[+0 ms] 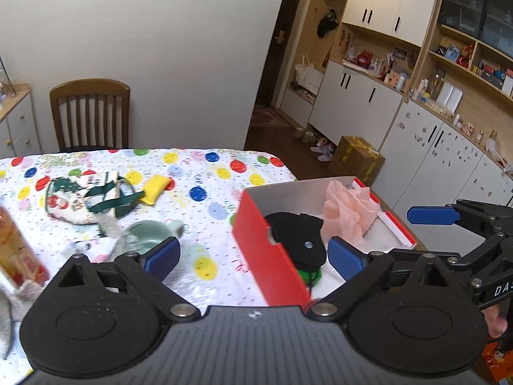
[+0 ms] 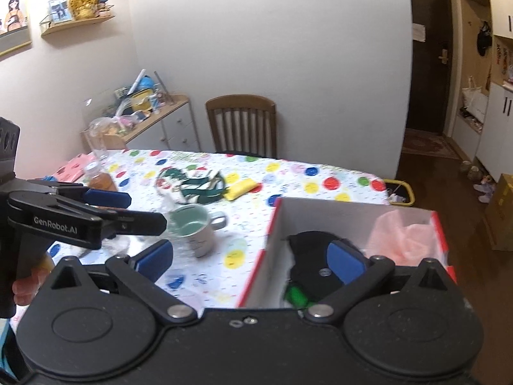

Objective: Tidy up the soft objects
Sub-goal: 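Move both open tools back over the table toward the towel and bubble wrap, then grasp the grey towel with the left tool while the right tool grasps the bubble wrap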

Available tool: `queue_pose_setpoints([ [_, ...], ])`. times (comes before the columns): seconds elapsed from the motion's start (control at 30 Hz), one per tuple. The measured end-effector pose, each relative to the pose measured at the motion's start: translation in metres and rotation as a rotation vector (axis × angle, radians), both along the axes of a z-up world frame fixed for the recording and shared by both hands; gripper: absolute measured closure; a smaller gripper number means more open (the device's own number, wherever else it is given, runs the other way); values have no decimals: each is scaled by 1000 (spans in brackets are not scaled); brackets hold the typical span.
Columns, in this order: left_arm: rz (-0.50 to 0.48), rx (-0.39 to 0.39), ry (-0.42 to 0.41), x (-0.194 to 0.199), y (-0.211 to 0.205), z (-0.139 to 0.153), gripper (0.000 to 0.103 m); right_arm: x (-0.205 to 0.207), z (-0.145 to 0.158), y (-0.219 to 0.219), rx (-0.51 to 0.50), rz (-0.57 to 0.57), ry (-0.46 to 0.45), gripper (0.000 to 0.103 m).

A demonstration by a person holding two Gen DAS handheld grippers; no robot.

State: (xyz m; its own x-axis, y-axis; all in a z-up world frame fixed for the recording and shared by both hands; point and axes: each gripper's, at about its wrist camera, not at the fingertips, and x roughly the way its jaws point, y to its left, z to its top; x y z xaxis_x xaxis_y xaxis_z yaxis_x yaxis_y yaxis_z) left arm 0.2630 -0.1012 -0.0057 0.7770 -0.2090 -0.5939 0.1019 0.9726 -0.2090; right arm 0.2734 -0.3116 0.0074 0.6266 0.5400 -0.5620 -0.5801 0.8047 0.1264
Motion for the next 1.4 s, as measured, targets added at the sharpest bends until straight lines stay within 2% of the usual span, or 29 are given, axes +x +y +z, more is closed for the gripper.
queue_pose_setpoints([
  [0.17,15,39,-29,-22,36,-4,1,-10,-5,27,-4,19,21,1],
  [0.27,43,49,-13,-33,63,-10,0,-13,-9,45,-5,31,37,1],
  [0.33,65,32,20,-39,85,-16,0,-16,-13,58,-2,39,44,1],
  [0.43,113,10,15,-53,118,-23,0,-19,-18,78,-3,47,57,1],
  [0.57,146,53,4,-67,153,-34,0,-21,-25,108,-22,70,69,1],
  [0.7,200,72,32,-75,190,-52,0,-18,-37,137,-41,83,91,1],
  [0.9,294,101,82,-78,241,-85,0,-7,-62,182,-128,88,102,1],
  [1.1,317,127,114,-77,274,-110,0,10,-86,210,-206,0,113,1],
  [1.4,295,141,174,-54,293,-149,0,34,-111,237,-204,-110,199,3],
])
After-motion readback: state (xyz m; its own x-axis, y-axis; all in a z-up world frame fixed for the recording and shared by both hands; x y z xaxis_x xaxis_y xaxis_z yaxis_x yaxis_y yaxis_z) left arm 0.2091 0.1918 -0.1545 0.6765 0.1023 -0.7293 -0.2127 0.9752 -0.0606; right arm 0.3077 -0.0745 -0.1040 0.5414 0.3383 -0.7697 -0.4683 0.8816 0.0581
